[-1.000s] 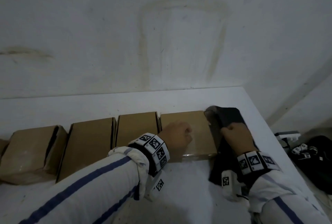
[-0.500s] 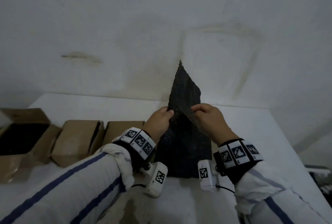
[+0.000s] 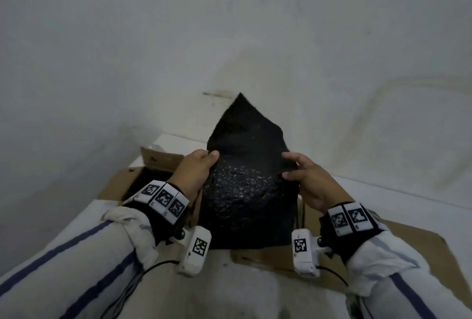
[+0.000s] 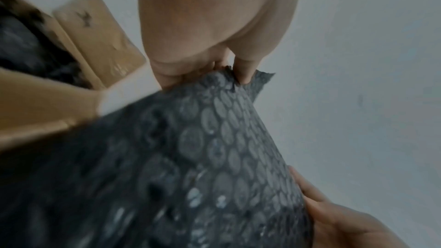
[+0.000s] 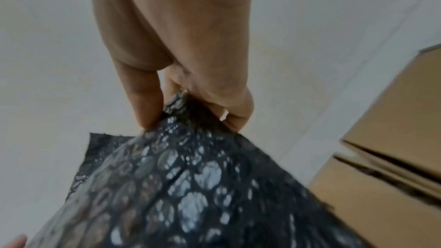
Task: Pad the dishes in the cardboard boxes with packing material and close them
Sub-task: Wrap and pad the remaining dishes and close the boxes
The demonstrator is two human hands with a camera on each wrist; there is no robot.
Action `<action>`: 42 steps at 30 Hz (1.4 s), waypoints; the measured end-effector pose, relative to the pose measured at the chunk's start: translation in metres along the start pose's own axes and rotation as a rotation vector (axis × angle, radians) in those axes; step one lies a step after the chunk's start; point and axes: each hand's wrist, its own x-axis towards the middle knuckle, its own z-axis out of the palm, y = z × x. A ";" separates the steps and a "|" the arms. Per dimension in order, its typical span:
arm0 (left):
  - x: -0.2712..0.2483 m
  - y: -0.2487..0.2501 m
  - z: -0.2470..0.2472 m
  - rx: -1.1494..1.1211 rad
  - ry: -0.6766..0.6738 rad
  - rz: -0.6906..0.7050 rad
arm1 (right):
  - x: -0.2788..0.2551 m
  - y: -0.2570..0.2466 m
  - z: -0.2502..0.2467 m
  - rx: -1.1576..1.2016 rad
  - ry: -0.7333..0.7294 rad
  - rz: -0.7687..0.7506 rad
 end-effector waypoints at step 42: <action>0.004 -0.017 -0.194 -0.132 0.062 -0.115 | 0.042 -0.015 0.223 -0.195 -0.170 -0.065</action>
